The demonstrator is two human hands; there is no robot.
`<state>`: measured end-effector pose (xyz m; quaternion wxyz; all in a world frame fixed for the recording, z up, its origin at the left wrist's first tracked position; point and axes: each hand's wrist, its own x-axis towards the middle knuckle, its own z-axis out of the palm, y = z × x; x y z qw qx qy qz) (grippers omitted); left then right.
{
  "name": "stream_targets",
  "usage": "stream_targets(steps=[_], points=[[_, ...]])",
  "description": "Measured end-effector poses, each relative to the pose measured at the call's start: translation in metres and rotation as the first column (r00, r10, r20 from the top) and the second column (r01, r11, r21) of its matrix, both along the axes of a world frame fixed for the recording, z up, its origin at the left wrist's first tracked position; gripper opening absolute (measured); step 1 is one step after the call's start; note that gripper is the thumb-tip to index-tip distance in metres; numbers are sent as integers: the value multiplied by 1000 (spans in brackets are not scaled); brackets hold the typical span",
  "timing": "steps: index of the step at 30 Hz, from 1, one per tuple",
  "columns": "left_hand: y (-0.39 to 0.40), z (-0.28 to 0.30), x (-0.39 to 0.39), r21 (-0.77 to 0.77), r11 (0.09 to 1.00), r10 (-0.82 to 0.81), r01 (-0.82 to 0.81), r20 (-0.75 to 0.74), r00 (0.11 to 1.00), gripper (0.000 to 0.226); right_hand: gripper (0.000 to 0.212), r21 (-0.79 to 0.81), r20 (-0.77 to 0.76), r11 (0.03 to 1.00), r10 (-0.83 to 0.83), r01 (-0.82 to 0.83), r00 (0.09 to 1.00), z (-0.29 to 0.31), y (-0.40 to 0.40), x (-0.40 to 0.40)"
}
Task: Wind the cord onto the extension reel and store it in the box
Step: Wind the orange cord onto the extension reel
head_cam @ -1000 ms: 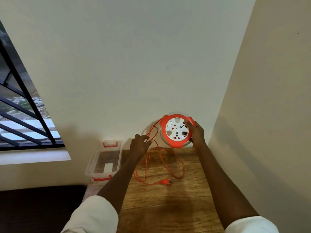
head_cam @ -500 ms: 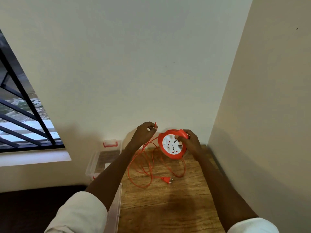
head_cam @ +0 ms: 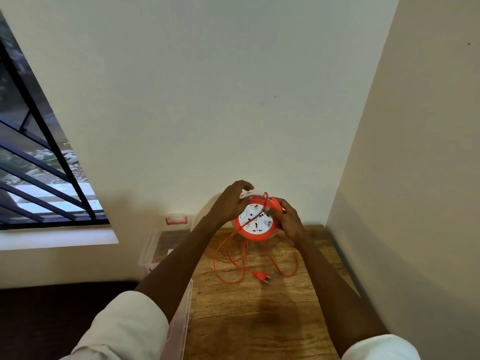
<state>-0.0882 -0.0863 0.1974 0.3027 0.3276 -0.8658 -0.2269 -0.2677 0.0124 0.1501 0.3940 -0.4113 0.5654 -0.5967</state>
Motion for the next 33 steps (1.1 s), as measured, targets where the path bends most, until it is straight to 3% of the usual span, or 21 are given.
stream_targets(steps=[3,5,9,11,14,16,18,23,27,33], points=[[-7,-5,8,253,966,26,-41,62,998,44,39,9,80,1000,22,-23,997,0,2,-1],[-12,-9,12,292,956,-12,-23,120,993,46,35,14,98,999,30,-32,995,1,3,-3],[-12,-13,15,337,941,8,-19,33,999,45,25,35,100,999,30,-34,995,4,4,-1],[-10,-13,16,337,941,15,-16,7,1000,43,37,55,81,998,18,-23,997,8,3,3],[-8,-9,18,309,950,28,-37,32,999,42,46,61,-105,998,4,3,994,16,-1,8],[-8,-7,19,282,958,41,-56,58,997,42,43,39,-259,998,-32,43,965,18,-7,9],[-7,-6,21,280,958,53,-65,50,997,42,39,2,-307,998,-56,60,950,18,-11,10],[-6,-8,31,305,948,84,-88,28,996,43,31,0,-136,998,-63,64,989,18,-16,11],[-6,-15,45,348,928,159,-135,-40,986,43,23,63,49,962,-269,265,962,17,-21,6],[-9,-23,74,406,850,435,-334,-186,881,45,32,64,-115,882,-459,467,881,6,-7,-20]])
